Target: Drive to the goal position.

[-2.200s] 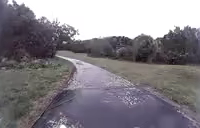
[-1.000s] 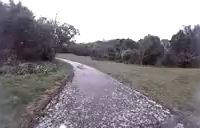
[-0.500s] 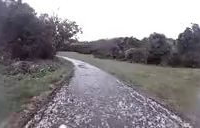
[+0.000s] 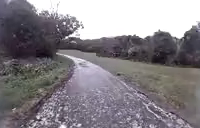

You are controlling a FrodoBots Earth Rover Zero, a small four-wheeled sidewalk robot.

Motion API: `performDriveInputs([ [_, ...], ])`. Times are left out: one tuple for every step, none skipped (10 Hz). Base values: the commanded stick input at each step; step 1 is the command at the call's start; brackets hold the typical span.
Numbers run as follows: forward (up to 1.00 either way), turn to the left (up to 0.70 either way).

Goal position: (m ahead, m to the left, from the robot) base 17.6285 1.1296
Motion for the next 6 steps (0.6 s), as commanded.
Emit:
performDriveInputs([
  [1.00, 0.00],
  [1.00, 0.00],
  [1.00, 0.00],
  [1.00, 0.00],
  [1.00, 0.00],
  [1.00, 0.00],
])
